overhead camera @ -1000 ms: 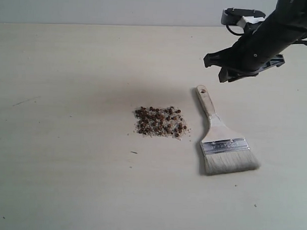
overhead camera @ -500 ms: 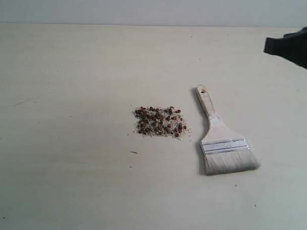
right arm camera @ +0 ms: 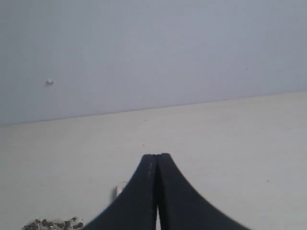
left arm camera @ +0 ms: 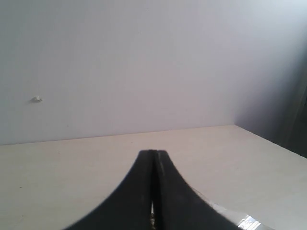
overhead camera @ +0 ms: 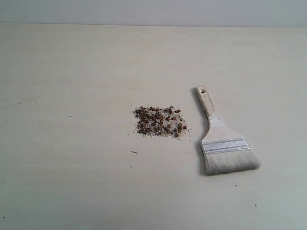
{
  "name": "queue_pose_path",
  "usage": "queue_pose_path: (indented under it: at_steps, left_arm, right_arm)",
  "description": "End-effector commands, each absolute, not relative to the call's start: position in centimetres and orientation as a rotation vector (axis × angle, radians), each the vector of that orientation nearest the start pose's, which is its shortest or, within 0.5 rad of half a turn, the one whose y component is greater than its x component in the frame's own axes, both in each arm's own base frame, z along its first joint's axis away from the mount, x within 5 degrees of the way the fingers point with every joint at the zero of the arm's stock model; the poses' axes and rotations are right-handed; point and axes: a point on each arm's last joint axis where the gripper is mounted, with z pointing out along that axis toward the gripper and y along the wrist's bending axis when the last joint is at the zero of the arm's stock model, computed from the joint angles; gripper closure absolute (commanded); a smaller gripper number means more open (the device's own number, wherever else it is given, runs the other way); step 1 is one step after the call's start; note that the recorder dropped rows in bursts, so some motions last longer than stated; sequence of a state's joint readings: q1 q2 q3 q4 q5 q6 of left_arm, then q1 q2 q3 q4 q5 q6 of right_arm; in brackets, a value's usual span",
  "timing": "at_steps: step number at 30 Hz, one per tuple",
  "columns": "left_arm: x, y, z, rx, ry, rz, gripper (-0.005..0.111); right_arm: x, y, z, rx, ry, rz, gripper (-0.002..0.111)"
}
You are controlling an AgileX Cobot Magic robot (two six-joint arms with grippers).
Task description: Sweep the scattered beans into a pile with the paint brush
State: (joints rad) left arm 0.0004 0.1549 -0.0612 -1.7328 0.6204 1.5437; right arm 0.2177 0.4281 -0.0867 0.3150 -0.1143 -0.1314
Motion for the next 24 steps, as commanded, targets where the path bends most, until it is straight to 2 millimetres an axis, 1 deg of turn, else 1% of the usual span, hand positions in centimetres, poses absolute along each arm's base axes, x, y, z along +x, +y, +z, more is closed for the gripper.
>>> queue_pose_path:
  at_steps: [1, 2, 5, 11, 16, 17, 19, 21, 24]
  left_arm:
    - [5.1, -5.2, 23.2, 0.324, 1.470, -0.638, 0.107]
    - [5.1, -5.2, 23.2, 0.324, 1.470, -0.638, 0.107]
    - [5.1, -5.2, 23.2, 0.324, 1.470, -0.638, 0.107]
    - [5.1, -5.2, 23.2, 0.324, 1.470, -0.638, 0.107]
    - [5.1, -5.2, 23.2, 0.324, 1.470, -0.638, 0.107]
    - [5.1, -5.2, 23.2, 0.324, 1.470, -0.638, 0.107]
    - [5.1, -5.2, 23.2, 0.324, 1.470, -0.638, 0.107]
    - [5.1, -5.2, 23.2, 0.324, 1.470, -0.638, 0.107]
    - [5.1, -5.2, 23.2, 0.324, 1.470, -0.638, 0.107]
  right_arm:
    - [7.8, 1.4, 20.8, -0.008, 1.638, 0.273, 0.108]
    - [7.5, 1.4, 20.7, -0.009, 1.627, 0.277, 0.108]
    - [6.8, 1.3, 21.1, -0.013, 1.563, 0.291, 0.108]
    - [5.5, 1.2, 21.2, -0.039, 1.500, 0.310, 0.108]
    - [5.4, 1.6, 20.1, -0.067, 1.622, 0.330, 0.108]
    - [5.4, 1.7, 19.8, -0.061, 1.661, 0.356, 0.108]
    - [5.2, 2.0, 19.4, 0.003, 1.719, 0.462, 0.108]
    - [5.1, 2.2, 19.2, 0.034, 1.744, 0.521, 0.108]
    - [5.1, 2.2, 19.2, 0.024, 1.749, 0.514, 0.108]
